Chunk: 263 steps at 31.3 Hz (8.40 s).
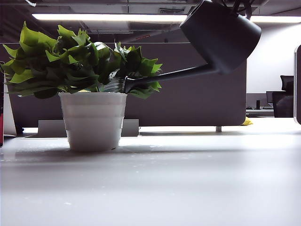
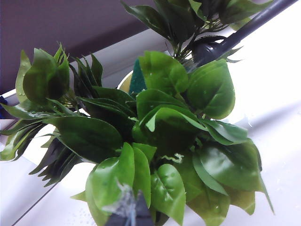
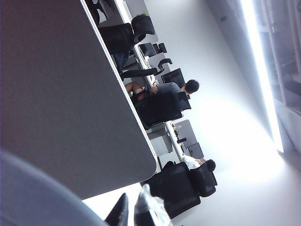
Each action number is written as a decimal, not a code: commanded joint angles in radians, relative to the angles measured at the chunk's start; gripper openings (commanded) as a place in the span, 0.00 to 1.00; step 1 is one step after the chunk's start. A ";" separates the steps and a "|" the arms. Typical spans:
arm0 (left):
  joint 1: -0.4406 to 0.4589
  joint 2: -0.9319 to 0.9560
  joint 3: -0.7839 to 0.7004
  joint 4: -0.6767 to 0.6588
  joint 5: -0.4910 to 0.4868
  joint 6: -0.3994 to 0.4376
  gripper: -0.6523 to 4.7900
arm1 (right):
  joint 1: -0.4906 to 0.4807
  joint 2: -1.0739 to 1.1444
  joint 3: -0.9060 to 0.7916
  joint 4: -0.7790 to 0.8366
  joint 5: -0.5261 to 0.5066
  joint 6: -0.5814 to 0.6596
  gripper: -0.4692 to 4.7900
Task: Pick up the watering can from the table, water the potted plant, and put the can back.
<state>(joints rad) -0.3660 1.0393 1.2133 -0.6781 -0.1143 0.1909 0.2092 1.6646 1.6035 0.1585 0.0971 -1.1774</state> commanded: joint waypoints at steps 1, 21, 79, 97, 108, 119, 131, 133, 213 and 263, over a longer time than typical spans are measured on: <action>0.000 -0.003 0.008 -0.003 -0.002 0.004 0.11 | 0.000 -0.026 0.023 0.085 -0.012 0.006 0.09; -0.001 -0.003 0.008 -0.034 -0.002 0.003 0.11 | -0.006 -0.032 0.023 0.045 -0.013 0.336 0.09; -0.005 -0.051 0.006 0.179 0.186 -0.071 0.11 | -0.005 -1.014 -0.686 -0.201 0.021 1.051 0.09; -0.064 -0.052 0.005 0.145 0.248 -0.068 0.11 | -0.130 -0.343 -1.074 0.949 -0.010 1.178 0.09; -0.064 -0.056 0.001 0.111 0.223 -0.066 0.11 | -0.203 -0.072 -0.973 1.030 -0.119 1.188 0.09; -0.064 -0.055 0.000 0.101 0.199 -0.016 0.11 | -0.216 0.107 -0.965 1.160 -0.189 1.184 0.09; -0.064 -0.051 0.000 0.069 0.197 -0.006 0.11 | -0.248 0.232 -0.965 1.244 -0.320 1.172 0.09; -0.063 -0.051 0.000 0.063 0.197 -0.007 0.11 | -0.250 0.239 -0.965 1.244 -0.328 1.170 0.09; -0.063 -0.950 -0.990 0.566 0.246 -0.369 0.11 | -0.237 -1.585 -1.421 -0.244 -0.171 1.310 0.09; 0.356 -1.035 -1.204 0.612 0.200 -0.408 0.13 | -0.064 -1.662 -1.603 -0.187 -0.141 1.316 0.09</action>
<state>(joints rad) -0.0452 0.0044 0.0082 -0.0708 0.0937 -0.2188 0.1444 0.0029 0.0082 -0.0429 -0.0463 0.1371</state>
